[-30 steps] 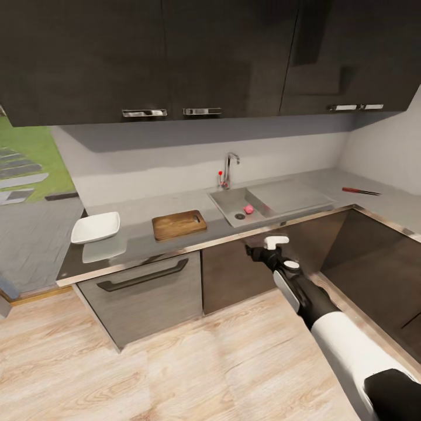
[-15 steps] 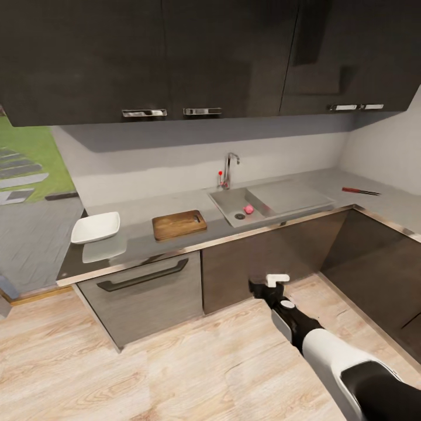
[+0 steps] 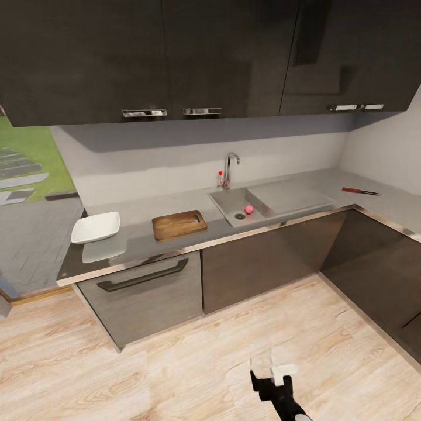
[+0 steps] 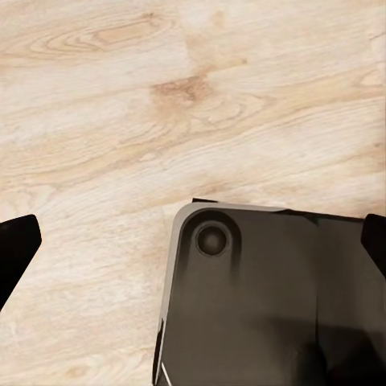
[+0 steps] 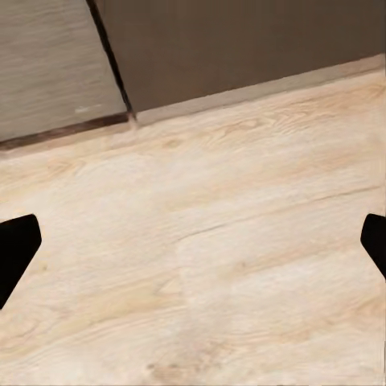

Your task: In the kitchen, take the Vidalia onion out of the sink, dice it on the chopping board with the paring knife, put the diced onion into the bowl on the countertop, then place both the paring knife and the chopping board into the sink.

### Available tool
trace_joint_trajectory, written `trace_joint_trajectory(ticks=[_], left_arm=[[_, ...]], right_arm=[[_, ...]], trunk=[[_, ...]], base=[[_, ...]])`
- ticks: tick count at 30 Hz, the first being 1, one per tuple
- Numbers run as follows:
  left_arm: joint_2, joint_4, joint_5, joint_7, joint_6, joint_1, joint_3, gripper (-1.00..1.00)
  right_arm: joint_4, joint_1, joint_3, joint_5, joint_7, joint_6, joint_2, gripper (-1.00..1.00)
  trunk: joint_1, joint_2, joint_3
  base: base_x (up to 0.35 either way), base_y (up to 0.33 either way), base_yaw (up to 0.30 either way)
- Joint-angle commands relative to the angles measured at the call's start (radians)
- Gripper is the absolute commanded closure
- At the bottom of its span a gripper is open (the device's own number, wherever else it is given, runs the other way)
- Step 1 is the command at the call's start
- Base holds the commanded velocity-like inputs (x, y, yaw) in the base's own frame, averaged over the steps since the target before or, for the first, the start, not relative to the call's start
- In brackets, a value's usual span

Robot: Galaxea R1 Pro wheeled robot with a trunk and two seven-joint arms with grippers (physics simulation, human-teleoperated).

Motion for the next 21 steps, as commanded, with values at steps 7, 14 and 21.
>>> trace_joint_trajectory(ticks=[7,14,21], left_arm=[[0.0,-0.001,0.006,-0.001,0.0,0.0,0.001,-1.0],[0.0,-0.003,0.007,-0.001,0.0,0.0,0.001,-1.0],[0.0,-0.007,0.006,-0.001,0.0,0.0,0.001,-1.0]], right_arm=[[0.003,0.255,0.005,0.051,-0.001,-0.123,0.001,-1.0],[0.004,0.429,0.005,0.054,-0.002,-0.158,0.0,-1.0],[0.005,0.623,0.003,0.052,-0.005,-0.32,-0.037,-1.0]], trunk=[[0.001,-0.002,-0.002],[0.001,-0.002,-0.002],[0.001,-0.002,-0.002]], base=[[0.0,0.0,0.0],[0.0,0.0,0.0],[0.0,0.0,0.0]])
